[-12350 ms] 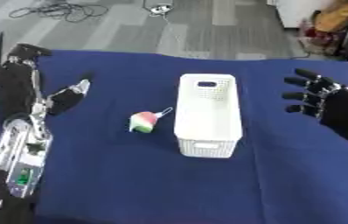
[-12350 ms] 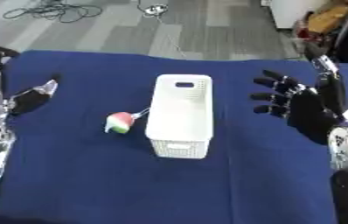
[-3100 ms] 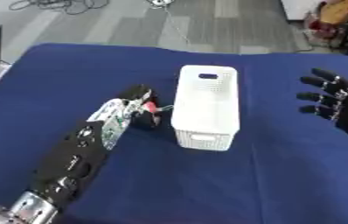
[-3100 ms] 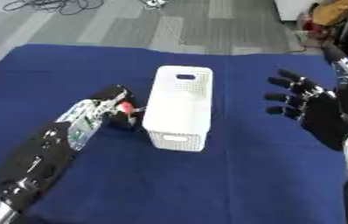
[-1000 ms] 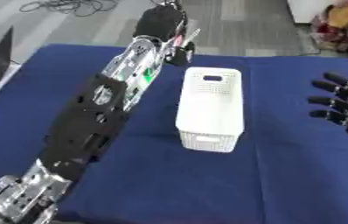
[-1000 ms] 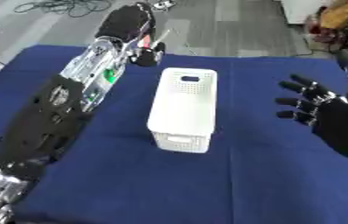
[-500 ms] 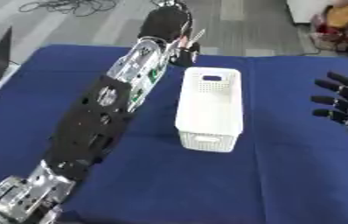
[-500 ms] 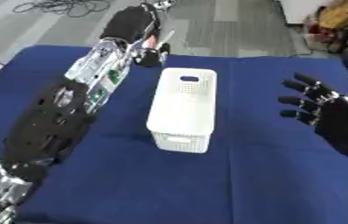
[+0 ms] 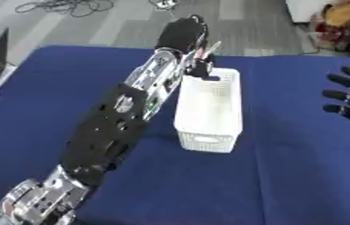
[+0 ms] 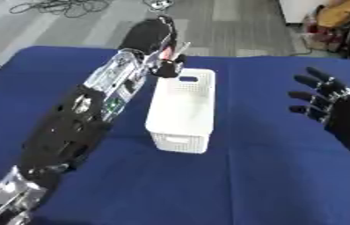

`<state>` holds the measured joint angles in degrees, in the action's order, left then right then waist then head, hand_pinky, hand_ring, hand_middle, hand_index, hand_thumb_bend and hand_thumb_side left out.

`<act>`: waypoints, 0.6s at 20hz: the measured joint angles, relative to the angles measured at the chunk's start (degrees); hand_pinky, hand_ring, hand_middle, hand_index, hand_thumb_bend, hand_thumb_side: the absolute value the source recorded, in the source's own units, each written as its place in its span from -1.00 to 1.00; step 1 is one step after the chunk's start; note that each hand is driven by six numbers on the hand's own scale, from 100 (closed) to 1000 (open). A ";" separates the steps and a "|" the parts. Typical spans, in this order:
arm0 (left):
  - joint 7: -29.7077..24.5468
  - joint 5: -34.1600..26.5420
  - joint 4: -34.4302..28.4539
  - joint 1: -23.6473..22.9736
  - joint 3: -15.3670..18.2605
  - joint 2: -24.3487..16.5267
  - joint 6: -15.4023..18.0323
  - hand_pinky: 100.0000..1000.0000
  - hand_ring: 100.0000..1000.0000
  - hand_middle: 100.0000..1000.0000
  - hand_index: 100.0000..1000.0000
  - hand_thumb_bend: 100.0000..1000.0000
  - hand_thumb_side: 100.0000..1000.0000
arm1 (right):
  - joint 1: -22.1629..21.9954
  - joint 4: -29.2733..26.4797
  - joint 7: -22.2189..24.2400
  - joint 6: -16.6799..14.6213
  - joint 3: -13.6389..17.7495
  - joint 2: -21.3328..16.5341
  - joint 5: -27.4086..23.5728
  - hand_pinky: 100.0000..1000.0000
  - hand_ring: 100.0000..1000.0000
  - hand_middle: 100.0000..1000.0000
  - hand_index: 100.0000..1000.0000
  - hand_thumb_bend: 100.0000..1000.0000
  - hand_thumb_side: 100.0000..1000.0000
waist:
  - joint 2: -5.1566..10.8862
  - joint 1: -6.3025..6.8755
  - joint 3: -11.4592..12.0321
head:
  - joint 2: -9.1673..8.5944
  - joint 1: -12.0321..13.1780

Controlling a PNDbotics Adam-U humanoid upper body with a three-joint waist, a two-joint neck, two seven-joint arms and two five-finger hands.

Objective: Pick up objects on the table and place them in the box.

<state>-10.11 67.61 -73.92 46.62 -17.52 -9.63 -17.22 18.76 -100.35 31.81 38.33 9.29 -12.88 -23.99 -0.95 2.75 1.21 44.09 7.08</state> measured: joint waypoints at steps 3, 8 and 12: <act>0.75 -0.85 0.98 -0.22 -0.21 0.25 0.42 -1.00 -1.00 -1.00 -0.88 -1.00 -0.67 | 0.04 -0.05 -0.24 0.24 0.00 0.00 -0.33 0.41 0.58 0.87 1.00 0.01 1.00 | -0.02 0.00 -0.01 | 0.00 -0.01; 0.93 -2.92 3.54 -0.68 -0.26 0.67 2.61 -1.00 -1.00 -0.86 -0.44 -0.74 -0.77 | 0.06 -0.34 -0.50 0.50 0.00 0.01 -0.66 0.41 0.58 0.87 1.00 0.01 1.00 | -0.05 0.00 -0.01 | 0.00 -0.02; -0.73 -5.58 5.44 -0.98 -0.29 1.01 5.76 -1.00 -0.74 -0.11 0.18 -0.47 -0.61 | 0.07 -0.35 -0.54 0.54 0.00 0.01 -0.76 0.41 0.58 0.87 1.00 0.01 1.00 | -0.10 0.00 -0.01 | 0.00 -0.02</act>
<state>-10.83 62.03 -68.48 45.64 -17.81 -8.62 -11.46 18.82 -100.69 31.27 38.87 9.29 -12.88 -24.75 -1.05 2.75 1.20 44.09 7.06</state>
